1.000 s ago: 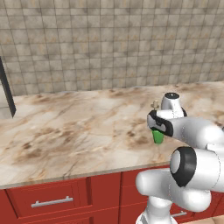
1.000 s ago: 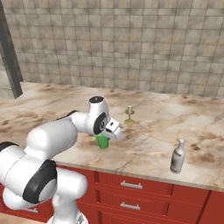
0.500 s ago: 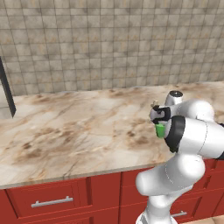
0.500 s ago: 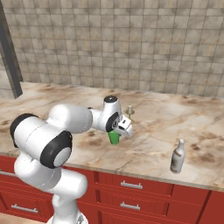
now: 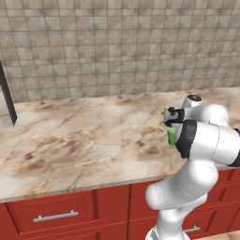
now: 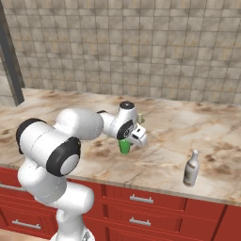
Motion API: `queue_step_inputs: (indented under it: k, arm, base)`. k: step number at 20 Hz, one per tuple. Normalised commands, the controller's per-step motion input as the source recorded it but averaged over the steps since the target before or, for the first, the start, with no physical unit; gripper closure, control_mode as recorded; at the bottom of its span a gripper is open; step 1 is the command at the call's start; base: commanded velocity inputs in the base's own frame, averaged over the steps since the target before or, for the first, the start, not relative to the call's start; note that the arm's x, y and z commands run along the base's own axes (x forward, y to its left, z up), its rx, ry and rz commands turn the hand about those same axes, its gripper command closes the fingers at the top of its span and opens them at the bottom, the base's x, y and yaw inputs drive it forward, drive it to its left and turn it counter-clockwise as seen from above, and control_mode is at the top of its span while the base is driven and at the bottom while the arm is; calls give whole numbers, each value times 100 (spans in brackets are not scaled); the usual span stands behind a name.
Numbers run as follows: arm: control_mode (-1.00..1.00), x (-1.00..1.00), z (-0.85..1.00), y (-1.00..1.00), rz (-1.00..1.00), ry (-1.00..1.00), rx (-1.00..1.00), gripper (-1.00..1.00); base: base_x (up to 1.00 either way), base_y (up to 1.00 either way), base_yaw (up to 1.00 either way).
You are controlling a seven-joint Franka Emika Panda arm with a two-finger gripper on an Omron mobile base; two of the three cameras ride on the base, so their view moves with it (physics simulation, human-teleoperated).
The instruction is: Open the cabinet directly in front. Then move the liquor and the cup to the dining counter with the candle on it.
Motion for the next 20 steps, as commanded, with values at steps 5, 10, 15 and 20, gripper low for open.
queue_step_inputs:
  k: [5,10,15,20]
  arm:
    - [-100,0,0,0,0,0,0,-100]
    - [-100,0,12,0,-1,0,0,-100]
    - [-100,-58,98,0,0,0,1,-100]
    - [-100,-100,88,21,0,-3,0,-100]
  base:
    - [0,0,0]
    - [0,0,0]
    - [0,0,0]
    - [0,0,0]
